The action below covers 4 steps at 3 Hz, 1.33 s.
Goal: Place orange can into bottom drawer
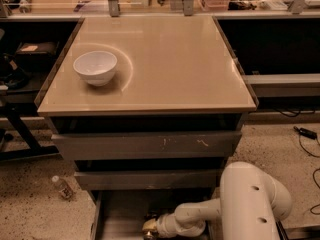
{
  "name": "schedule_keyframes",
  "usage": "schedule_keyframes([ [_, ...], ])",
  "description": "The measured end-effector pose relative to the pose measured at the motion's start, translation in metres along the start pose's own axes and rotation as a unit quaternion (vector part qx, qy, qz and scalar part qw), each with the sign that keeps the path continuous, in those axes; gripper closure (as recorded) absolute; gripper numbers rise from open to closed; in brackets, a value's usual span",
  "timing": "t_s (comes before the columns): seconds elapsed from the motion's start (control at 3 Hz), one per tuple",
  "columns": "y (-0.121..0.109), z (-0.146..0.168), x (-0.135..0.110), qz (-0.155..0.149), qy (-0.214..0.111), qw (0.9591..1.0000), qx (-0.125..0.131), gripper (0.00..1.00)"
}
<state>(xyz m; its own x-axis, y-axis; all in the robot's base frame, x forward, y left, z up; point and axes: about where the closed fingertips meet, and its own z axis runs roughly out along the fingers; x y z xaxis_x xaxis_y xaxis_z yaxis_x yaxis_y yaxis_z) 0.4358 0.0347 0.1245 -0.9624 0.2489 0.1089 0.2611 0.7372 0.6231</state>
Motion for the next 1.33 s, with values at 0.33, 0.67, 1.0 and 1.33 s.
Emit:
schedule_keyframes([
  [0.33,-0.0021,0.0013,0.0001,0.003,0.0,1.0,0.001,0.89],
  [0.67,-0.0021,0.0013,0.0001,0.003,0.0,1.0,0.001,0.66],
  [1.0,-0.0021,0.0014,0.0001,0.003,0.0,1.0,0.001,0.42],
  [1.33,-0.0021,0.0014,0.0002,0.003,0.0,1.0,0.001,0.19],
])
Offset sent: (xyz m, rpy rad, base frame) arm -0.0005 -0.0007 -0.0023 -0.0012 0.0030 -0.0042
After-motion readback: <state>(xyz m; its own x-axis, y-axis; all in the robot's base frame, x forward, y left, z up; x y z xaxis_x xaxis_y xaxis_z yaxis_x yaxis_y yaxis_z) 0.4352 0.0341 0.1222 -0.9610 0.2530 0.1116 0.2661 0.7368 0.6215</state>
